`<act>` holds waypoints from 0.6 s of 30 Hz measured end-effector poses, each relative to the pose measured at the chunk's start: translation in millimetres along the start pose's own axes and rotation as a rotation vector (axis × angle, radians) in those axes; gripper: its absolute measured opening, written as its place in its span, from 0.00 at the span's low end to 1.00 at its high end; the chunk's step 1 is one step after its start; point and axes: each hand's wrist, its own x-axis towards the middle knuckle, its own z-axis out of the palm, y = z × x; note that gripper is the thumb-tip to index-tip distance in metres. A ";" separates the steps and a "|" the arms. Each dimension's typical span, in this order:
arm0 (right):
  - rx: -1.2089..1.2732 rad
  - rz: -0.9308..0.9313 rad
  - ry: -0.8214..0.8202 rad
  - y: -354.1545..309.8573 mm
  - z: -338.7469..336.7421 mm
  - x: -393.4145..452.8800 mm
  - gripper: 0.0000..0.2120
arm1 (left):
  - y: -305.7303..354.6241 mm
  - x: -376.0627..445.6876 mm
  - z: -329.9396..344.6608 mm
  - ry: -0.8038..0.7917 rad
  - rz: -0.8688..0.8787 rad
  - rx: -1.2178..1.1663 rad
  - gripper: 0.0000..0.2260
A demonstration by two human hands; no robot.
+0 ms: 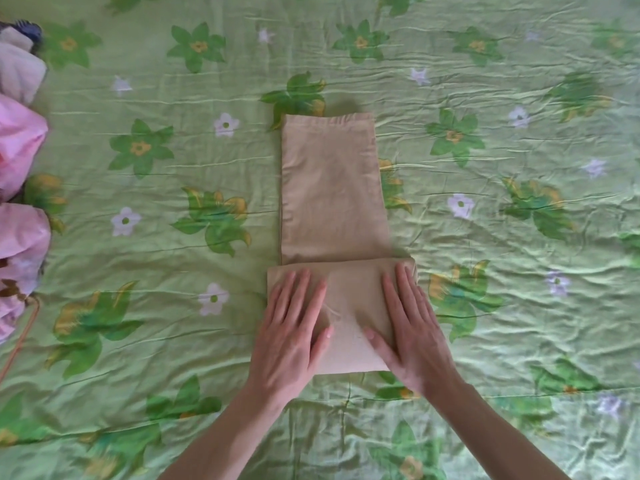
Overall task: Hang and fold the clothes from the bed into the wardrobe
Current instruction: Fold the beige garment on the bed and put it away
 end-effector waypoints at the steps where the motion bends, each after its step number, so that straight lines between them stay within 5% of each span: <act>1: 0.013 0.005 -0.005 2.4 2.8 3.3 0.42 | -2.0 3.0 1.5 -0.007 0.006 -0.001 0.30; 14: -0.093 0.006 -0.026 -5.7 -10.0 -6.2 0.36 | 6.0 -13.0 -17.4 -0.095 0.067 0.174 0.37; 18: -0.195 -0.147 -0.099 -6.1 -13.5 -30.6 0.42 | 12.0 -29.7 -17.5 -0.231 0.063 0.243 0.52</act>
